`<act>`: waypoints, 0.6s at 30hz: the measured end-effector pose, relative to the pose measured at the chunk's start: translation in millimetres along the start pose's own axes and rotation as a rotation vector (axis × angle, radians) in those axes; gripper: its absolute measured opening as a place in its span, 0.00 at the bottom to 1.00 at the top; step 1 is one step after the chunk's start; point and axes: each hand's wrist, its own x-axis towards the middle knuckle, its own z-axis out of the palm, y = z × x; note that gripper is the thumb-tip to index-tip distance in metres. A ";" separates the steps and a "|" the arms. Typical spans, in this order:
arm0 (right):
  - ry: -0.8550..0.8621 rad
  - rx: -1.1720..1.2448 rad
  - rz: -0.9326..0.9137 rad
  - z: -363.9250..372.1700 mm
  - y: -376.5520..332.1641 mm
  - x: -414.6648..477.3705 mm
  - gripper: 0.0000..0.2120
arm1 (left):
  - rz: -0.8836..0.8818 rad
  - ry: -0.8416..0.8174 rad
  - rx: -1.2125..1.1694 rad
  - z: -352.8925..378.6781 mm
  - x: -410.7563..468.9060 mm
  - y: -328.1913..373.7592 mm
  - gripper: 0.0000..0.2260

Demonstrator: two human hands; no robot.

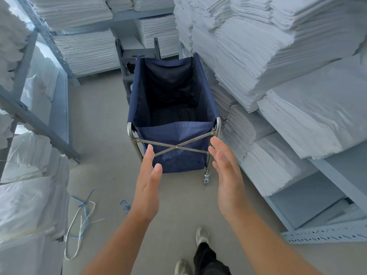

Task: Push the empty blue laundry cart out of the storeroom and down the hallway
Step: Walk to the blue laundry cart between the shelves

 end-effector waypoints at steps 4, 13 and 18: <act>-0.023 -0.014 0.009 0.0 4.1 27.7 0.31 | 0.000 0.013 0.025 6.6 23.9 -2.0 0.33; -0.064 -0.004 0.028 -1.7 4.1 111.4 0.33 | -0.019 0.060 0.071 23.0 94.0 1.9 0.34; -0.086 -0.002 0.035 -9.7 3.6 150.1 0.31 | -0.029 0.058 0.081 36.4 128.1 1.3 0.34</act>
